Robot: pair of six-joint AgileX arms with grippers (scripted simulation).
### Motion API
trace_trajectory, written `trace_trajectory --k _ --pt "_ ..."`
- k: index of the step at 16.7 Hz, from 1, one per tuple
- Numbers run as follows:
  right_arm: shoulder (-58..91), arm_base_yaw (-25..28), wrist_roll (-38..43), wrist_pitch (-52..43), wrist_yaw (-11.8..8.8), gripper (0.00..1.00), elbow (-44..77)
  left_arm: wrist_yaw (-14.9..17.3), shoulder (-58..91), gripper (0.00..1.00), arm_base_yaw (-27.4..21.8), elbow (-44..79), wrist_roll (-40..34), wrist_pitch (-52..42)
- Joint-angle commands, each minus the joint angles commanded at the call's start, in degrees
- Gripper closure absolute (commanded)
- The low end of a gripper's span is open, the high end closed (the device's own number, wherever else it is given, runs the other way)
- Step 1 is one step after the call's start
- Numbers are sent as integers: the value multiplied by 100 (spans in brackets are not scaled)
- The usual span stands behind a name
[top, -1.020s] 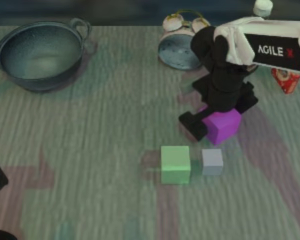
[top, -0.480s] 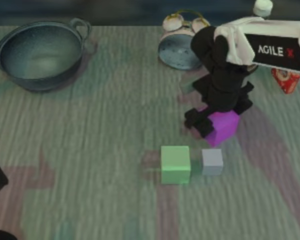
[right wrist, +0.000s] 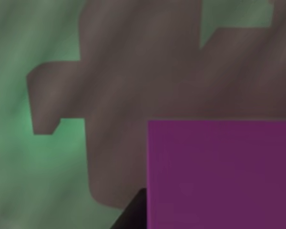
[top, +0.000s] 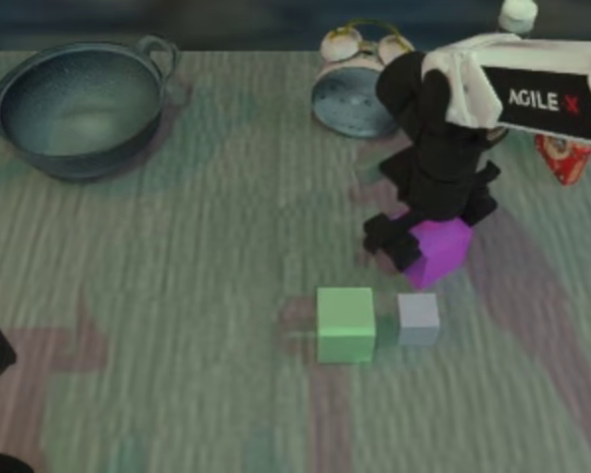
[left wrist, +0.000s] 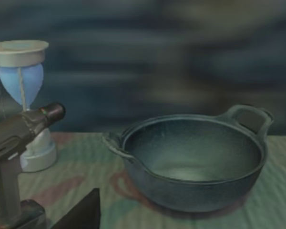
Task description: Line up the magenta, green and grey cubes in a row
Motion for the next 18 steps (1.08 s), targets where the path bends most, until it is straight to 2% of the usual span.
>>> trace_trajectory --k 6,13,18 --pt "-69 9 11 -39 -10 100 28 0 0 0 0 0 0 0" --pt "-437 60 -2 -1237 -16 100 822 0 0 0 0 0 0 0" --pt "-469 31 9 -1309 -17 100 879 0 0 0 0 0 0 0"
